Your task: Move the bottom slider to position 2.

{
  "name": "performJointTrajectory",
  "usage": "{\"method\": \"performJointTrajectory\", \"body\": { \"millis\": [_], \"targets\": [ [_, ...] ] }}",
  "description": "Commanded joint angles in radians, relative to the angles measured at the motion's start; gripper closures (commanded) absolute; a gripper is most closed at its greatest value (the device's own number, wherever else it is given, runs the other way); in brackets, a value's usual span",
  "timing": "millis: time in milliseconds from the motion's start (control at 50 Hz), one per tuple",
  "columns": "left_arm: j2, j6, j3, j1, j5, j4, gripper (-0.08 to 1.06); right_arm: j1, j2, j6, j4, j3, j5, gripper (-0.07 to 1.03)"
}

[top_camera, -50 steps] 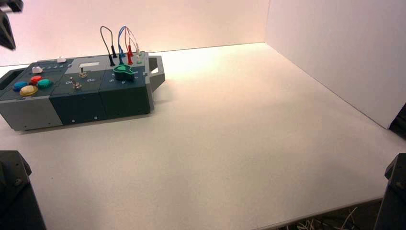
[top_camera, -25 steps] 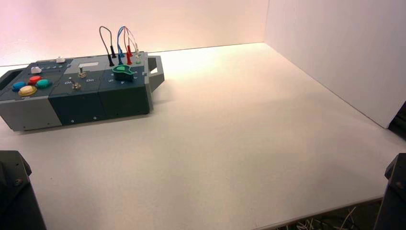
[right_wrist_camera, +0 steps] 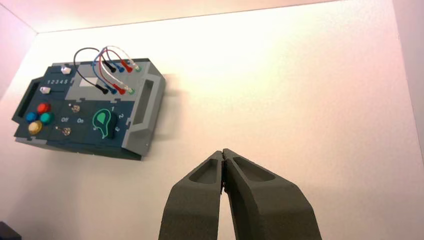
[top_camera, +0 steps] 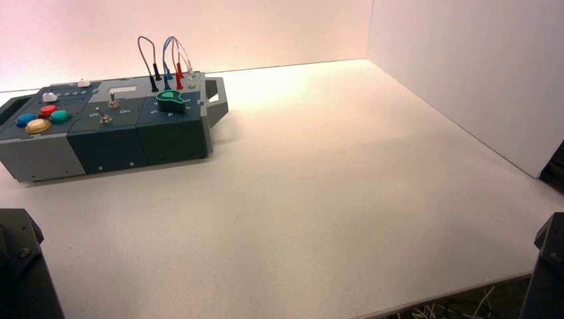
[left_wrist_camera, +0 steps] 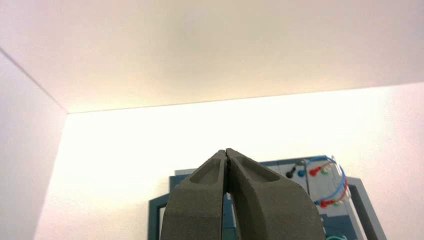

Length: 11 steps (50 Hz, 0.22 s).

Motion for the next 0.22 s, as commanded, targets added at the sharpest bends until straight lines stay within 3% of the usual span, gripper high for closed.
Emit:
{"method": "performJointTrajectory", "body": {
  "millis": [20,220],
  "targets": [
    [0.006,-0.002,-0.023,-0.014,0.0,-0.002,1.01,-0.003,-0.009,-0.002,0.003,-0.018,-0.011,0.99],
    [0.0,-0.008,-0.026,-0.018,0.002,-0.003,1.01,-0.002,-0.011,-0.003,0.003,-0.034,-0.011,0.99]
  ]
}}
